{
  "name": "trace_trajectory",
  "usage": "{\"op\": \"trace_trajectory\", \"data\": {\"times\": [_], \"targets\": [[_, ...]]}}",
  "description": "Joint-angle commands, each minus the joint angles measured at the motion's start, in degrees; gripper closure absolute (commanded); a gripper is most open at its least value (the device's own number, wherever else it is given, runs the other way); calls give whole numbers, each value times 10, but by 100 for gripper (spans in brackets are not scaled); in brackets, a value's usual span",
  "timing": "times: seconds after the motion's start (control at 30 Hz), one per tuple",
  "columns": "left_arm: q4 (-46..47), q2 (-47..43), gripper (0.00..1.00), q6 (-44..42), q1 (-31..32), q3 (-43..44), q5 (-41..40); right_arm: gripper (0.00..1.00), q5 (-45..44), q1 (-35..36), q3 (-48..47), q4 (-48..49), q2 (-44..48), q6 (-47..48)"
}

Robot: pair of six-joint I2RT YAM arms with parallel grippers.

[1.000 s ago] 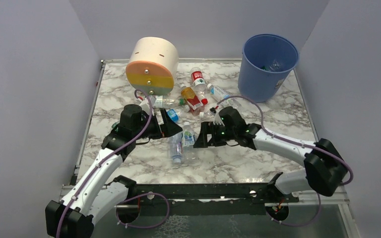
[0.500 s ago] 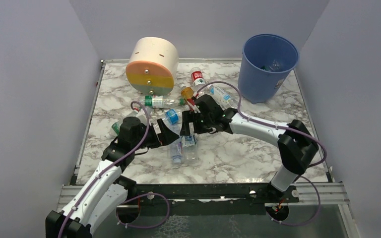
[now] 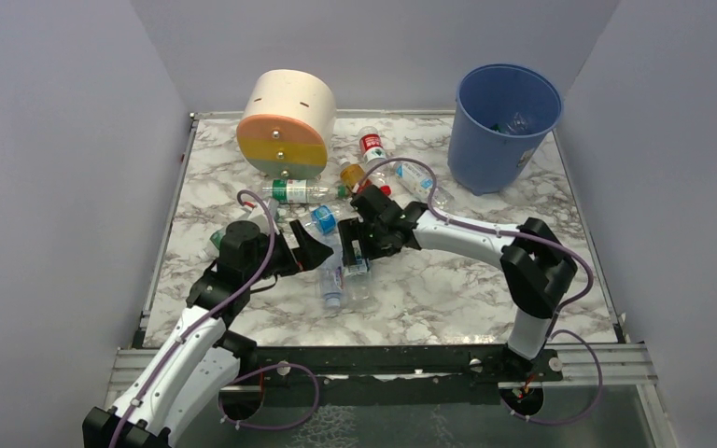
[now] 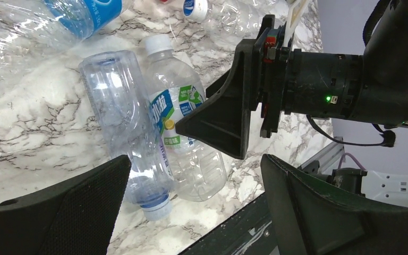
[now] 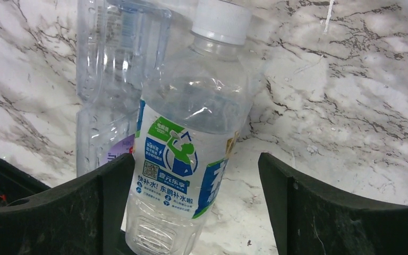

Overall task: Put the plastic bottles in the bin
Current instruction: Pick up the plastic bottle at the center of the board.

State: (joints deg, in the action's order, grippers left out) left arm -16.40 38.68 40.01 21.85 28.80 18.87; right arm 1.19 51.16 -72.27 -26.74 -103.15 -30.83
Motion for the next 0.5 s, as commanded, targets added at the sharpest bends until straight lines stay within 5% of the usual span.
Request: {"op": "trace_trajectory", "data": {"times": [0.0,0.47], "targets": [[-7,-5,1,-9,2,0,-13,11,-40,11,-33,-24,-25,2],[-2,-41,1,9,2,-16,-8,11,-87,26,-64,-52,-60,3]]}}
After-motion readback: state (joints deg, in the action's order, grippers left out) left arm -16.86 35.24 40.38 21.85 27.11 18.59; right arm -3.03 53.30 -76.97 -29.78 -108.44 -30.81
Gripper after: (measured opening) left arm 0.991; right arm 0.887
